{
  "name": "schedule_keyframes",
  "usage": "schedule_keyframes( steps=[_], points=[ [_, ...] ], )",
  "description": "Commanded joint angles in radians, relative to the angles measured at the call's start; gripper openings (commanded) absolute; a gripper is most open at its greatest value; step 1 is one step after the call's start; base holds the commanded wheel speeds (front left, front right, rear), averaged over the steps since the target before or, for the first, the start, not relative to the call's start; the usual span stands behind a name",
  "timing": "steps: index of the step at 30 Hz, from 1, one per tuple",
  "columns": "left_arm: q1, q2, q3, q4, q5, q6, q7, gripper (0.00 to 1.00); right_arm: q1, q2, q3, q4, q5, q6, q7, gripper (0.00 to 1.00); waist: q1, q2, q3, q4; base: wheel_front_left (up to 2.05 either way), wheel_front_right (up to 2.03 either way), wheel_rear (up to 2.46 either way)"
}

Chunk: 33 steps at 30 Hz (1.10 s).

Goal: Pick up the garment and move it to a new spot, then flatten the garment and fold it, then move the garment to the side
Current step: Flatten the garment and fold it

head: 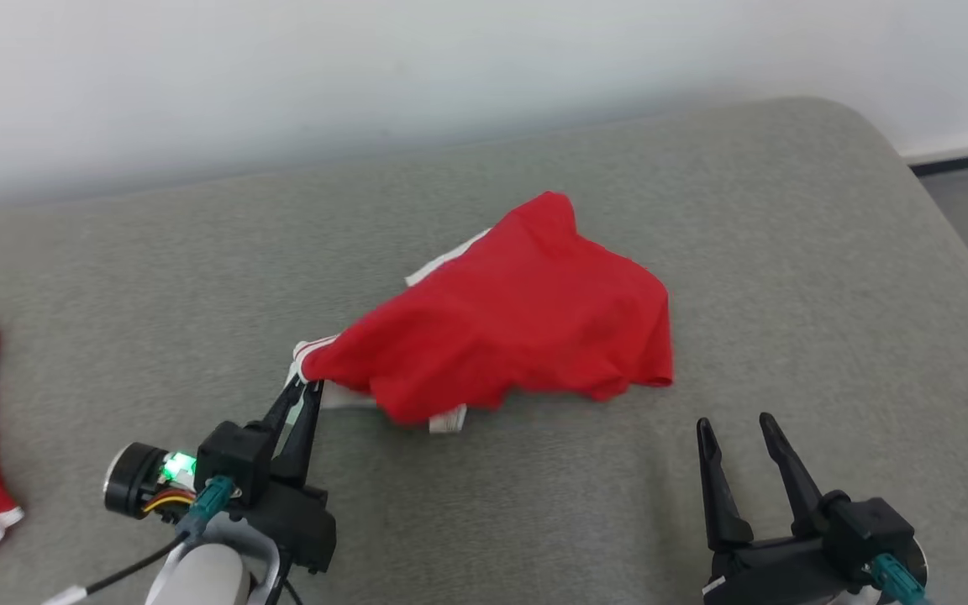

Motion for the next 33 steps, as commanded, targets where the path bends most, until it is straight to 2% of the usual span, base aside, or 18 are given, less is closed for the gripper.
schedule_keyframes(
  steps=[1, 8, 14, 18, 19, 20, 21, 26, 33],
  points=[
    [0.028, 0.010, 0.001, -0.027, 0.012, 0.004, -0.003, 0.00, 0.015, 0.001, 0.001, 0.001, 0.013, -0.002, 0.000, 1.00, 0.0000, -0.0001, -0.053, 0.089, 0.00, 0.00, 0.00],
    [0.182, 0.069, -0.009, -0.170, 0.040, 0.031, 0.000, 0.00, 0.033, 0.002, 0.011, 0.003, 0.017, -0.002, 0.000, 1.00, 0.0000, -0.0001, -0.072, 0.164, 0.00, 0.00, 0.00],
    [0.342, 0.041, -0.012, -0.145, -0.020, 0.050, 0.010, 0.00, 0.031, 0.001, 0.015, 0.000, 0.019, -0.002, 0.000, 1.00, 0.0000, -0.0001, -0.062, 0.170, 0.00, 0.00, 0.00],
    [0.394, 0.005, -0.021, -0.088, -0.050, 0.039, 0.005, 0.00, 0.031, 0.001, 0.004, 0.001, 0.012, -0.002, 0.000, 1.00, 0.0000, -0.0001, -0.056, 0.173, 0.00, 0.00, 0.00],
    [0.395, -0.003, -0.024, -0.082, -0.053, 0.039, 0.003, 0.11, 0.031, 0.002, 0.001, 0.000, 0.010, -0.002, 0.000, 1.00, 0.0000, -0.0001, -0.056, 0.177, 0.00, 0.00, 0.00],
    [0.395, -0.010, -0.025, -0.078, -0.056, 0.037, 0.001, 0.74, 0.032, 0.002, -0.002, 0.000, 0.008, -0.002, 0.000, 1.00, 0.0000, -0.0001, -0.057, 0.179, 0.00, 0.00, 0.00],
    [0.392, -0.018, -0.026, -0.077, -0.058, 0.036, 0.000, 1.00, 0.033, 0.002, -0.007, 0.000, 0.007, -0.002, 0.000, 1.00, 0.0000, -0.0001, -0.057, 0.184, 0.00, 0.00, 0.00],
    [0.396, -0.038, -0.008, -0.094, -0.069, 0.044, -0.004, 1.00, 0.024, 0.002, -0.010, 0.001, 0.009, -0.002, 0.000, 1.00, 0.0000, -0.0001, -0.056, 0.200, 0.00, 0.00, 0.00],
    [0.476, -0.032, 0.049, -0.104, -0.081, 0.062, -0.003, 1.00, 0.028, 0.002, 0.000, 0.004, 0.023, -0.002, 0.000, 1.00, 0.0000, -0.0001, -0.063, 0.209, 0.00, 0.00, 0.00]
  ],
)
